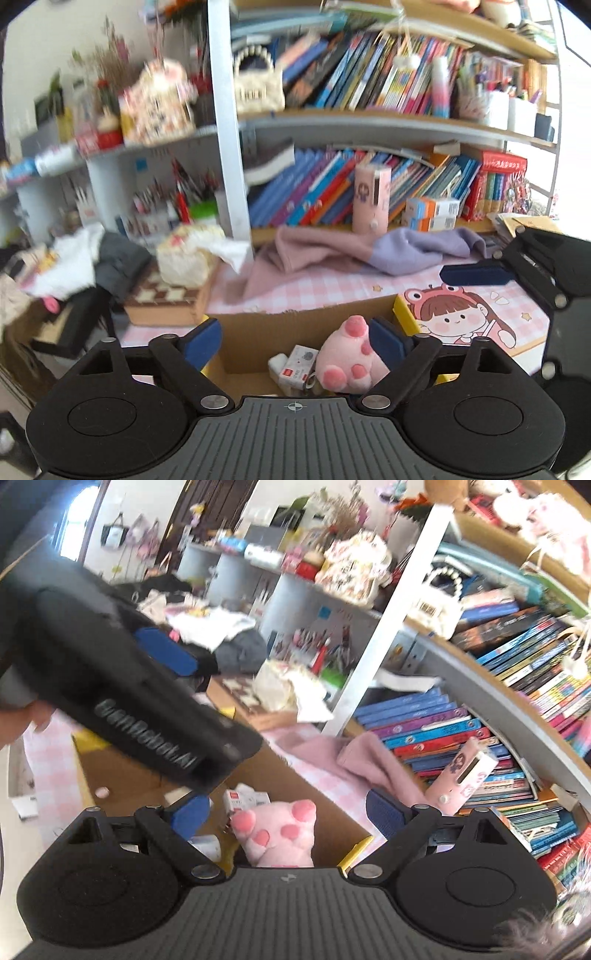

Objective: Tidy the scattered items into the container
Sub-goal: 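Lower the card box and pig into the yellow box and open both tools, then withdraw both open tools up and away from the yellow box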

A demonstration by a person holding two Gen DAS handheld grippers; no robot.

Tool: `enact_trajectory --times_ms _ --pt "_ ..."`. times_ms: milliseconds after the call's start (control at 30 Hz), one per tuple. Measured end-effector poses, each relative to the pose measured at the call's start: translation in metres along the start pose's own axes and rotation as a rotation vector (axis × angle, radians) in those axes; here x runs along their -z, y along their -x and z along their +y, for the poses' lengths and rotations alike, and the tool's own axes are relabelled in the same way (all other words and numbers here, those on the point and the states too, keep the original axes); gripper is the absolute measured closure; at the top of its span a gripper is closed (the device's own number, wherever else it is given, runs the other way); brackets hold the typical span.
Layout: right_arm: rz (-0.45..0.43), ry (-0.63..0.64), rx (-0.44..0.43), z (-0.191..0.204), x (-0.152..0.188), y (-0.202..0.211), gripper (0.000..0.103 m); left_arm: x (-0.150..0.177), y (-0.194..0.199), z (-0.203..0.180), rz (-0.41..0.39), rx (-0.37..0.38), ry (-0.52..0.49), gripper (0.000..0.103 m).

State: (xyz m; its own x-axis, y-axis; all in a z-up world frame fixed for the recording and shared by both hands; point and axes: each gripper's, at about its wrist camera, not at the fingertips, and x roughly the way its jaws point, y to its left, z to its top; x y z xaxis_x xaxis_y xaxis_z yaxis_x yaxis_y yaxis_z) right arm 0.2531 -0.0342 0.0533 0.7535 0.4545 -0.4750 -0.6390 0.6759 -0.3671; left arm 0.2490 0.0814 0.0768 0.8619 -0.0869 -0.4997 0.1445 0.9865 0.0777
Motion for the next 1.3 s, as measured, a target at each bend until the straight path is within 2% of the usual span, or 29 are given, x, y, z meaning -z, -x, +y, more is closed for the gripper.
enact_trajectory --times_ms 133,267,467,867,1300 --pt "-0.027 -0.035 0.032 0.007 -0.002 0.025 0.010 0.011 0.031 -0.008 -0.052 -0.038 -0.030 0.010" --pt "-0.047 -0.080 0.084 0.013 0.005 0.052 0.008 0.024 0.061 -0.013 -0.083 -0.045 -0.024 0.007" --pt "-0.039 -0.181 0.159 0.026 0.028 0.099 0.007 0.050 0.096 -0.024 -0.082 -0.031 -0.002 0.004" --pt "0.063 -0.309 0.234 0.066 0.084 0.161 0.007 0.107 0.130 -0.050 -0.016 -0.001 0.047 0.003" --pt "0.167 -0.455 0.243 0.084 0.124 0.187 0.006 0.146 0.143 -0.071 0.080 0.012 0.046 0.003"
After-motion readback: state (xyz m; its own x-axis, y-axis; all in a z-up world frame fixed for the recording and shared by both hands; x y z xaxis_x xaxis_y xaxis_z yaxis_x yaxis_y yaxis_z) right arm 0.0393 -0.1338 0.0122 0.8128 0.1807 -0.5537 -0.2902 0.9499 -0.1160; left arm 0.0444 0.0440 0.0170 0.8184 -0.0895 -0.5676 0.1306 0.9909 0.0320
